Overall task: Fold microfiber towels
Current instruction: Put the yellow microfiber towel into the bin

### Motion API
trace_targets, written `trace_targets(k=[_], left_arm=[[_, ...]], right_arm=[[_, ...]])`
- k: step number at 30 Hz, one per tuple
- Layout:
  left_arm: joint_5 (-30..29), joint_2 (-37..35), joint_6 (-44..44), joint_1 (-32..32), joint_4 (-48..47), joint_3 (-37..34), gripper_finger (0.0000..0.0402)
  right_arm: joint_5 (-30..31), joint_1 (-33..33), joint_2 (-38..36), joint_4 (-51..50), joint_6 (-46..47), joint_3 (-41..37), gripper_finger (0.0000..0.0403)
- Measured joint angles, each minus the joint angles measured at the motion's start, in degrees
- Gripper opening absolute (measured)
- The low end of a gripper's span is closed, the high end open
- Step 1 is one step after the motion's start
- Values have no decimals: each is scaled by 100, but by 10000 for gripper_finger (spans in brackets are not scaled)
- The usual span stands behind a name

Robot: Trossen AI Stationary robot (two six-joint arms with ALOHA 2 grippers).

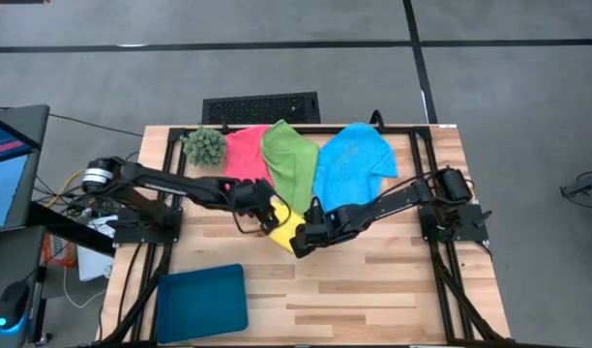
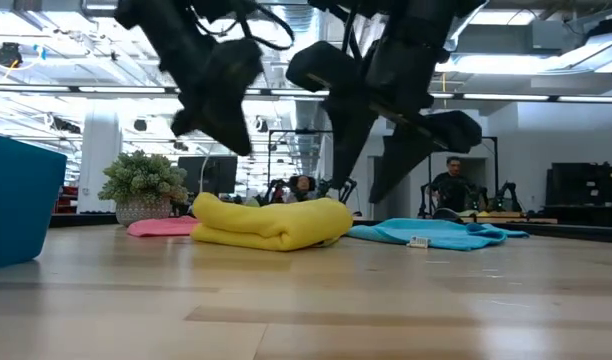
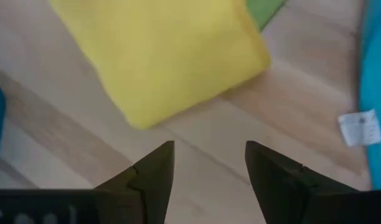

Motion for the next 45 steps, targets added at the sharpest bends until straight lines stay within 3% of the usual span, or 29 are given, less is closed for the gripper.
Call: trace_targets(k=[5,7,13,18,27,30,33,42,45], left_arm=[[364,-252,-128,333,-326,-257,103],[654,-235,-225,416,-44,-399,142],[727,12,-490,439,548,-695,231],[899,467,-493,313,797,-699,259],[871,1329,-555,234,971,-630,263],[883,1407,-569,232,984,-622,256],[949,1466,-591,236,1062,-626,224],[925,1595,-574,146,1462,-636,29],[1125,1485,-811,257,1510,-644,15]], right_arm=[[-88,245,-103,-375,88,1,213],[-93,392,-196,-610,185,2,211],[78,793,-464,-1252,718,8,201],[236,1000,-584,-1436,1035,9,194],[285,1121,-612,-1481,1185,0,183],[285,1173,-612,-1483,1199,0,180],[285,1226,-612,-1492,1239,0,177],[312,1242,-639,-1543,1252,0,169],[311,1268,-653,-1563,1256,0,166]])
